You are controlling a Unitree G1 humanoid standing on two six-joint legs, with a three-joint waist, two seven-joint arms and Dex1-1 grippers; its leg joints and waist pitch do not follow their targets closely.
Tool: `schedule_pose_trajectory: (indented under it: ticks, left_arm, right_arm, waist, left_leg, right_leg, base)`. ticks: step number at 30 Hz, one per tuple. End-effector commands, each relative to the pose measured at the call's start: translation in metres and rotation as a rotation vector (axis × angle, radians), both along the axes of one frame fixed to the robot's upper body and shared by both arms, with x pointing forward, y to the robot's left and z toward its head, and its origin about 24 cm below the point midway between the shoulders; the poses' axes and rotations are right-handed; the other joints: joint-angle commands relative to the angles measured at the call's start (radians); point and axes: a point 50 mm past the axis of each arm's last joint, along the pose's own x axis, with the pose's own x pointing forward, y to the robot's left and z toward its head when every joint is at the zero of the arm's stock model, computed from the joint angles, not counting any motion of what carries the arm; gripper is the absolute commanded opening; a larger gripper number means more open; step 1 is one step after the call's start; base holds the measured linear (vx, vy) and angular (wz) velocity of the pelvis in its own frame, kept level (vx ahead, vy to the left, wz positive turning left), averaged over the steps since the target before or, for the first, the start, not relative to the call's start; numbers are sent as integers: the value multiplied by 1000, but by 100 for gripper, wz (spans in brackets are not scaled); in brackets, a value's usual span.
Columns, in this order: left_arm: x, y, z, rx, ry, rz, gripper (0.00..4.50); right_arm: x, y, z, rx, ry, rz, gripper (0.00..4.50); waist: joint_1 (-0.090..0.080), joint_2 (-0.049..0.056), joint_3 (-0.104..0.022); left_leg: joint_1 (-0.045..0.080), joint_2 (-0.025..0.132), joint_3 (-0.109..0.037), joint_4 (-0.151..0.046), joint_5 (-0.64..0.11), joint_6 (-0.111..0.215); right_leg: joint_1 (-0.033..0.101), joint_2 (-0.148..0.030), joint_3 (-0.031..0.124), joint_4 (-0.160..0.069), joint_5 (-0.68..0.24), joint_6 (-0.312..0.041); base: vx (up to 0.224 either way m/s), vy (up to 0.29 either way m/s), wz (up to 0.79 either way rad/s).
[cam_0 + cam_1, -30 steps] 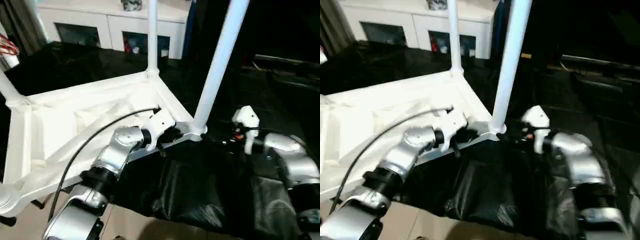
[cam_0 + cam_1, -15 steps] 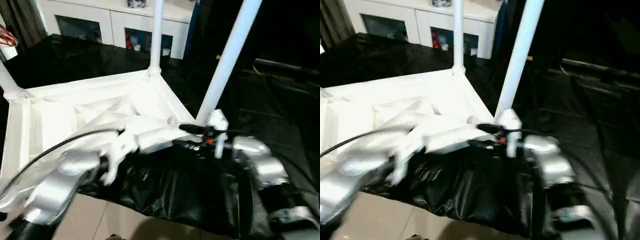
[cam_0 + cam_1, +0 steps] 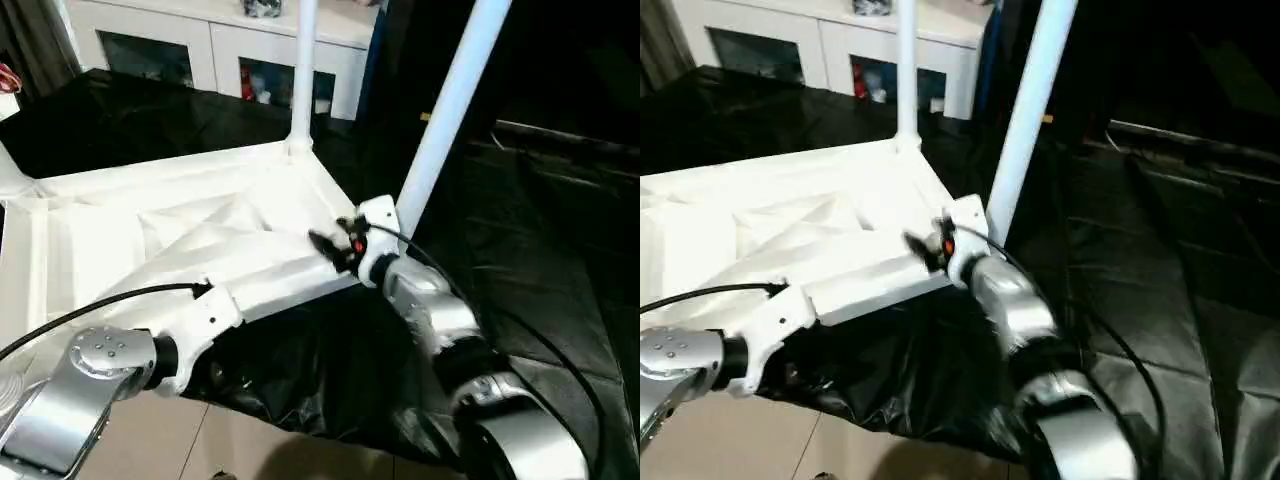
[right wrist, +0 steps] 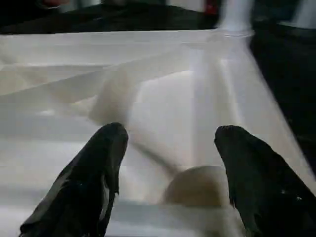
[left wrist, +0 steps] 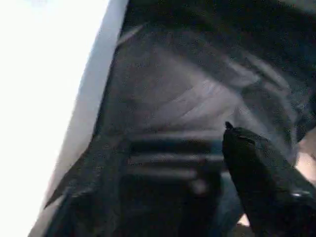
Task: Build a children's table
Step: Rotate leg to tighten, then rotate table base
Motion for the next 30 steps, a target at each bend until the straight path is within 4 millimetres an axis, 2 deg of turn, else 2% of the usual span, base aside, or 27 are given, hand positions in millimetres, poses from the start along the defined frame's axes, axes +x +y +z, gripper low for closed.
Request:
schedule_pose_trajectory:
  ticks: [1, 5, 8, 9, 10, 12, 13, 14, 18, 19, 21, 22, 24, 30]
  left_arm:
    - [0, 2, -1, 38, -16, 24, 383]
    - [3, 6, 1, 50, -38, 68, 410]
    - [5, 8, 1, 63, -47, 86, 437]
    - [5, 8, 1, 63, -47, 86, 437]
    - [11, 12, 0, 82, -72, 116, 445]
    - [13, 13, 0, 86, -82, 126, 445]
    - [15, 13, 1, 88, -93, 135, 445]
    - [15, 13, 1, 88, -94, 136, 445]
    - [21, 13, 3, 83, -129, 150, 445]
    - [23, 12, 4, 79, -138, 154, 445]
    - [23, 12, 4, 78, -142, 156, 445]
    - [27, 13, 4, 75, -161, 166, 445]
    - [30, 14, 3, 70, -181, 185, 445]
    - [34, 16, 2, 42, -238, 221, 445]
  right_arm:
    - [7, -13, 0, 2, 8, -121, 321]
    - [14, -32, 0, 33, 49, -264, 321]
    - [16, -41, 0, 17, 45, -306, 321]
    - [16, -41, 0, 17, 45, -306, 321]
    - [20, -56, 2, -2, 44, -371, 321]
    - [21, -62, 3, -12, 39, -389, 321]
    - [23, -70, 5, -18, 35, -415, 321]
    - [23, -71, 5, -19, 34, -420, 321]
    - [27, -93, 11, -35, 20, -490, 321]
    - [28, -99, 13, -40, 16, -511, 321]
    - [28, -102, 14, -41, 14, -520, 321]
    - [29, -116, 18, -55, 4, -564, 321]
    - [29, -132, 21, -76, -6, -609, 321]
    - [26, -153, 23, -112, -16, -667, 321]
  waist:
    - [-5, 21, -61]
    - [-1, 24, -58]
    - [3, 23, -58]
    - [3, 22, -59]
    - [5, 23, -59]
    - [5, 24, -60]
    - [8, 30, -59]
    - [9, 27, -60]
    - [17, 25, -65]
    - [20, 31, -67]
    - [22, 26, -67]
    - [23, 26, -69]
    - [25, 26, -68]
    - [26, 22, -67]
  left_leg:
    - [26, 50, -26, -79, -239, -64]
    - [28, 50, -26, -79, -264, -66]
    - [31, 49, -25, -77, -273, -69]
    - [30, 49, -25, -78, -271, -69]
    - [29, 48, -26, -77, -266, -67]
    - [31, 47, -25, -76, -272, -69]
    - [33, 47, -23, -74, -279, -69]
    - [35, 47, -23, -74, -282, -71]
    - [28, 46, -23, -72, -248, -67]
    - [28, 45, -22, -71, -236, -67]
    - [23, 44, -22, -70, -219, -61]
    - [22, 43, -22, -68, -213, -57]
    - [23, 42, -20, -66, -221, -53]
    - [18, 41, -23, -64, -245, -48]
  right_leg:
    - [32, -87, 73, -67, -238, -144]
    - [29, -88, 74, -72, -272, -129]
    - [26, -86, 73, -71, -270, -127]
    - [28, -85, 73, -70, -265, -127]
    - [29, -85, 73, -69, -257, -127]
    - [27, -84, 72, -69, -259, -130]
    - [25, -84, 73, -71, -258, -130]
    - [25, -82, 72, -70, -254, -132]
    - [32, -81, 72, -62, -215, -134]
    - [33, -80, 71, -61, -188, -138]
    - [37, -80, 71, -56, -157, -143]
    - [38, -81, 70, -56, -152, -144]
    - [38, -80, 70, -59, -167, -147]
    - [39, -81, 68, -64, -215, -140]
  base:
    - [0, 0, 0]
    - [0, 0, 0]
    - [0, 0, 0]
    - [0, 0, 0]
    - [0, 0, 0]
    - [0, 0, 0]
    - [0, 0, 0]
    - [0, 0, 0]
    - [0, 0, 0]
    - [0, 0, 0]
    - [0, 0, 0]
    - [0, 0, 0]
    - [0, 0, 0]
    - [0, 0, 0]
